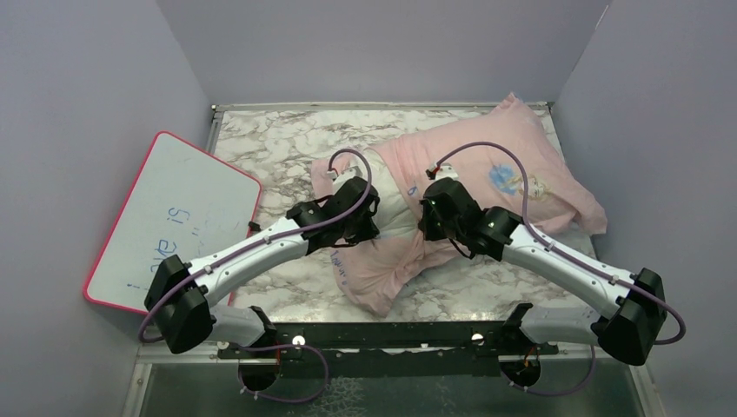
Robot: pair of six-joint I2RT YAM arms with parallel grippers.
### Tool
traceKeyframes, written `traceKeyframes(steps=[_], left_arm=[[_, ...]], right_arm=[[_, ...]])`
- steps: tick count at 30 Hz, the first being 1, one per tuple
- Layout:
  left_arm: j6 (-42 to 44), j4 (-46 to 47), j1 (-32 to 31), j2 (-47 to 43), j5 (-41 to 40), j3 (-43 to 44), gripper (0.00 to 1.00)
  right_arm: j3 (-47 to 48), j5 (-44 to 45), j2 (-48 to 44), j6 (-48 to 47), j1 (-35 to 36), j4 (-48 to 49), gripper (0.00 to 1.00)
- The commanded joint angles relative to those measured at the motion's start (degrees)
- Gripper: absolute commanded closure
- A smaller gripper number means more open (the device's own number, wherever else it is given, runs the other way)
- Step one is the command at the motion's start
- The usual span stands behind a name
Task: Remove the pillowcase from the pillow
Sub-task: Remove the pillow from the pillowcase.
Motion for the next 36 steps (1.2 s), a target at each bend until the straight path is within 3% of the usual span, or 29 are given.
traceKeyframes(steps=[1, 7, 13, 19, 24, 29, 32, 36], left_arm=[[-2.3, -3.5, -0.5, -2.0, -3.3, -3.6, 1.00], [-4.4, -7.0, -0.6, -9.1, -2.8, -11.8, 1.00], [-7.8, -10.2, -0.5, -19.0, -2.9, -19.2, 1.00], [-9.7, -10.0, -0.5, -17.6, -2.8, -24.1, 1.00], [-18.1, -8.8, -0.5, -21.3, -2.5, -33.3, 1.00], [-18.9, 3.3, -0.5, -25.2, -1.0, -38.9, 1.00], [-17.0, 8.2, -0.5, -23.5, -1.1, -38.4, 1.00], [-15.4, 12.4, -0.5, -21.9, -2.2, -37.0, 1.00]], right_arm=[[-1.6, 1.5, -0.6, -0.1, -0.1, 1.1, 0.99], [-0.9, 9.4, 0.5, 0.4, -0.1, -0.9, 0.99], [0.0, 9.5, 2.2, 0.6, -0.1, -1.3, 0.99], [0.4, 8.5, 3.1, 0.8, -0.1, -1.5, 0.99], [1.7, 10.8, 3.0, 1.0, -0.2, -2.9, 0.99], [5.0, -3.6, 2.4, -4.5, -0.1, -1.6, 0.98], [5.6, -11.9, -1.3, -5.5, 0.9, 1.5, 0.86], [9.6, -15.1, -2.1, -5.4, 4.3, 0.7, 0.70]])
